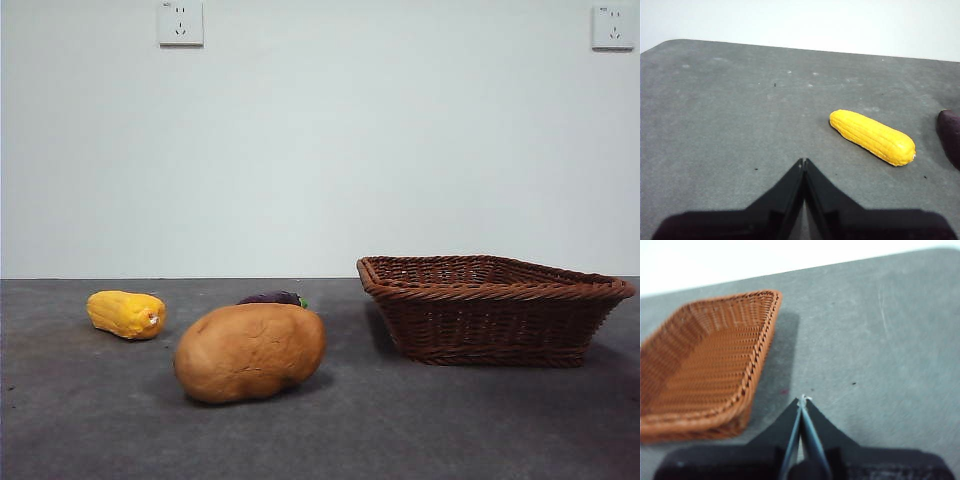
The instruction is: Help me put the vegetables on the table into the basket
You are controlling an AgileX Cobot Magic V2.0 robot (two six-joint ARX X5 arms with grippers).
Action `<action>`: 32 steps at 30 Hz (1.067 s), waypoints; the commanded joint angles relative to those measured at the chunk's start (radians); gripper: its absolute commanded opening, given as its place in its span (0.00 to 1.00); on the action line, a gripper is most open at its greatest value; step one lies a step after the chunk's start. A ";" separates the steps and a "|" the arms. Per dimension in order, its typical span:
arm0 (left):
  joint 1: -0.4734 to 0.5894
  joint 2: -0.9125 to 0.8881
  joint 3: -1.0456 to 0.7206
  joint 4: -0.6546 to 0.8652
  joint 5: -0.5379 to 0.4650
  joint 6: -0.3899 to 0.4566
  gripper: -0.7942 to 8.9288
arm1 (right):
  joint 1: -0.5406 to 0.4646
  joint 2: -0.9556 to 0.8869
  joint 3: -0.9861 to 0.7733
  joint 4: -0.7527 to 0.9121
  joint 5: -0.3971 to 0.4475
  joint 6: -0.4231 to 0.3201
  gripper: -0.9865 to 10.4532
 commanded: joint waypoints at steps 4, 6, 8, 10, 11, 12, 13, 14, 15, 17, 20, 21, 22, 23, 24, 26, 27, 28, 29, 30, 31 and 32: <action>0.002 0.016 -0.008 0.017 0.029 -0.084 0.08 | 0.000 -0.002 -0.005 0.037 -0.027 0.364 0.08; 0.002 0.025 -0.008 0.056 0.056 -0.101 0.08 | 0.000 0.000 0.011 0.038 -0.078 0.414 0.08; 0.002 0.042 0.003 0.085 0.098 -0.135 0.08 | 0.000 0.000 0.045 0.026 -0.114 0.466 0.08; 0.002 0.065 0.032 0.085 0.132 -0.170 0.08 | 0.000 0.008 0.091 0.014 -0.134 0.478 0.08; 0.002 0.082 0.048 0.085 0.138 -0.180 0.08 | 0.000 0.020 0.122 -0.002 -0.136 0.479 0.08; 0.002 0.099 0.069 0.085 0.154 -0.200 0.08 | 0.000 0.038 0.156 -0.024 -0.138 0.478 0.08; 0.002 0.121 0.096 0.084 0.171 -0.223 0.08 | 0.000 0.060 0.194 -0.048 -0.149 0.476 0.08; 0.002 0.145 0.127 0.084 0.192 -0.232 0.08 | 0.000 0.089 0.231 -0.065 -0.163 0.468 0.08; 0.002 0.174 0.161 0.084 0.221 -0.232 0.08 | 0.000 0.121 0.268 -0.080 -0.182 0.449 0.08; 0.002 0.216 0.210 0.080 0.262 -0.231 0.08 | 0.000 0.171 0.314 -0.094 -0.218 0.427 0.08; 0.002 0.289 0.290 0.052 0.322 -0.231 0.08 | 0.000 0.263 0.387 -0.136 -0.299 0.381 0.08; 0.002 0.315 0.319 0.035 0.341 -0.230 0.08 | 0.000 0.298 0.414 -0.161 -0.324 0.367 0.08; 0.002 0.337 0.342 0.020 0.358 -0.230 0.08 | 0.000 0.329 0.437 -0.187 -0.342 0.359 0.09; 0.002 0.363 0.367 0.006 0.378 -0.231 0.08 | 0.000 0.365 0.463 -0.219 -0.359 0.347 0.09; 0.002 0.387 0.391 -0.009 0.399 -0.231 0.08 | 0.000 0.400 0.491 -0.255 -0.370 0.339 0.09; 0.001 0.435 0.432 -0.037 0.454 -0.232 0.08 | 0.000 0.465 0.541 -0.315 -0.371 0.338 0.09; 0.001 0.453 0.444 -0.039 0.485 -0.238 0.08 | 0.000 0.489 0.559 -0.332 -0.371 0.338 0.09; 0.001 0.470 0.454 -0.039 0.519 -0.248 0.08 | 0.000 0.512 0.575 -0.344 -0.371 0.338 0.09; 0.001 0.492 0.463 -0.040 0.566 -0.263 0.08 | 0.000 0.541 0.592 -0.346 -0.371 0.341 0.09; 0.001 0.508 0.469 -0.043 0.605 -0.279 0.08 | 0.000 0.562 0.604 -0.347 -0.371 0.350 0.09; 0.001 0.523 0.473 -0.044 0.643 -0.291 0.08 | 0.000 0.581 0.615 -0.351 -0.373 0.361 0.09; 0.001 0.541 0.476 -0.044 0.689 -0.304 0.08 | 0.000 0.602 0.627 -0.363 -0.385 0.369 0.09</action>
